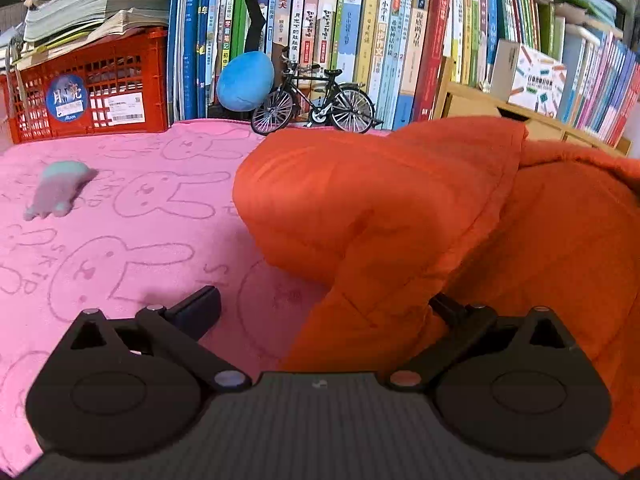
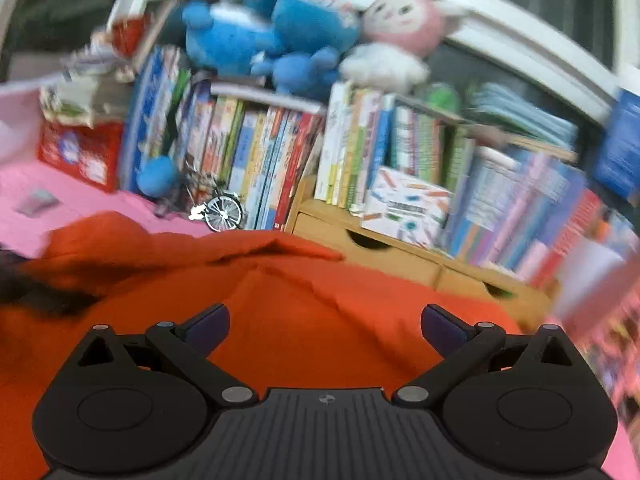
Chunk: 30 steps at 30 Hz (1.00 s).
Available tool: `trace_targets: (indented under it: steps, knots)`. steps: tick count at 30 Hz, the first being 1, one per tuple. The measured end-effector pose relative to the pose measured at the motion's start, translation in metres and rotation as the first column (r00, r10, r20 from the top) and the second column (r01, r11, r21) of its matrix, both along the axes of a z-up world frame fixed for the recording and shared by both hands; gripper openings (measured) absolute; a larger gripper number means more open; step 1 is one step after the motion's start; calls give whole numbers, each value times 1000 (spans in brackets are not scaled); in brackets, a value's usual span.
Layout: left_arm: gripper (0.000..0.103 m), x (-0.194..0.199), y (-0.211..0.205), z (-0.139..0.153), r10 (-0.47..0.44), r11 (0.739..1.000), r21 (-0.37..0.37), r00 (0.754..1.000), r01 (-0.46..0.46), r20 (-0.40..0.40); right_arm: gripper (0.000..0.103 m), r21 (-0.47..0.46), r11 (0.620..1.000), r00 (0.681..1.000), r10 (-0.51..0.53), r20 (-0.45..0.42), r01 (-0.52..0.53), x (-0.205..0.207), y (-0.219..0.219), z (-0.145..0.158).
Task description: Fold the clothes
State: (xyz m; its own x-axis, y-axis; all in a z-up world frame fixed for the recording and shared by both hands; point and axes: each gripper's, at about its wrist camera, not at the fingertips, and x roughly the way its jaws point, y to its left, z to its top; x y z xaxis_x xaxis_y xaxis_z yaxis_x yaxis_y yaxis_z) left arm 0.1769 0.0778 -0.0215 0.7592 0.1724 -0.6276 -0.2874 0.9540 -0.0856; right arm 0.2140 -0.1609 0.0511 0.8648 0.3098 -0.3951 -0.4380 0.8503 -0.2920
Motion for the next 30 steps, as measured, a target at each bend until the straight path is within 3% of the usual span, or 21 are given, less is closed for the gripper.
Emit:
trace_targets:
  steps: [3, 4, 5, 6, 7, 10, 13, 14, 15, 17, 18, 19, 20, 22, 23, 24, 25, 27, 28, 29, 30]
  knots:
    - [103, 3, -3, 1, 2, 1000, 19, 1000, -1, -14, 99, -59, 998, 995, -37, -97, 31, 65, 43, -17]
    - [103, 3, -4, 1, 1, 1000, 26, 1000, -1, -18, 88, -52, 997, 989, -71, -131, 65, 77, 44, -19]
    - [103, 5, -4, 1, 2, 1000, 30, 1000, -1, -23, 63, -46, 994, 981, -104, -165, 98, 89, 44, -21]
    - [103, 6, -5, 1, 1, 999, 35, 1000, 0, -26, 50, -41, 990, 970, -137, -199, 131, 101, 45, -23]
    - [103, 5, -5, 1, 0, 999, 37, 1000, 1, -28, 4, -37, 986, 958, -170, -231, 166, 112, 46, -24]
    - [103, 4, -4, 1, -1, 999, 33, 1000, 2, -26, 6, 59, 933, 932, -350, -91, 356, 96, -25, 11]
    - [103, 5, -4, 1, -1, 999, 32, 1000, 2, -27, 6, 179, 839, 849, -527, 30, 514, 80, -96, 47]
    - [103, 5, -4, 1, 0, 1000, 31, 1000, 1, -27, 6, 206, 797, 811, -585, 25, 568, 75, -129, 54]
    - [103, 5, -4, 2, 0, 1000, 31, 1000, 0, -27, 7, 232, 742, 764, -645, -6, 629, 70, -170, 58]
    - [103, 5, -3, 2, 1, 1000, 28, 1000, 0, -27, 13, 261, 661, 701, -706, -103, 704, 66, -233, 54]
    - [103, 5, -3, 2, 0, 1000, 28, 1000, 0, -27, 16, 263, 642, 690, -701, -179, 720, 61, -251, 41]
    - [103, 5, -3, 2, 1, 1000, 27, 1000, -1, -27, 29, 262, 623, 676, -692, -255, 737, 57, -270, 28]
    - [103, 5, -3, 2, 2, 1000, 27, 1000, -1, -28, 51, 260, 605, 658, -678, -329, 753, 52, -289, 15]
    - [103, 5, -3, 3, 2, 1000, 26, 1000, -2, -28, 73, 249, 568, 610, -637, -471, 785, 43, -326, -11]
    - [103, 5, -3, 3, 1, 1000, 23, 1000, -1, -26, 76, 241, 551, 583, -610, -537, 799, 39, -344, -24]
    - [103, 3, -1, 5, -5, 1000, 5, 1000, 6, -15, 79, 231, 589, 603, -578, -550, 775, 29, -339, -34]
    - [97, 0, 0, 8, -13, 1000, -15, 1000, 13, -2, 86, 215, 623, 620, -557, -552, 752, 22, -331, -39]
    - [87, -18, 9, 29, -67, 988, -133, 997, 73, 49, 89, 176, 707, 675, -523, -521, 685, 2, -303, -41]
    - [88, -26, 12, 41, -90, 977, -184, 993, 103, 79, 89, 167, 739, 712, -522, -470, 652, -8, -286, -33]
    - [90, -31, 8, 58, -107, 981, -151, 986, 126, 128, 90, 154, 770, 747, -518, -417, 620, -19, -269, -25]
    - [99, -37, 4, 74, -125, 982, -116, 976, 147, 175, 92, 139, 798, 780, -510, -363, 587, -30, -253, -17]
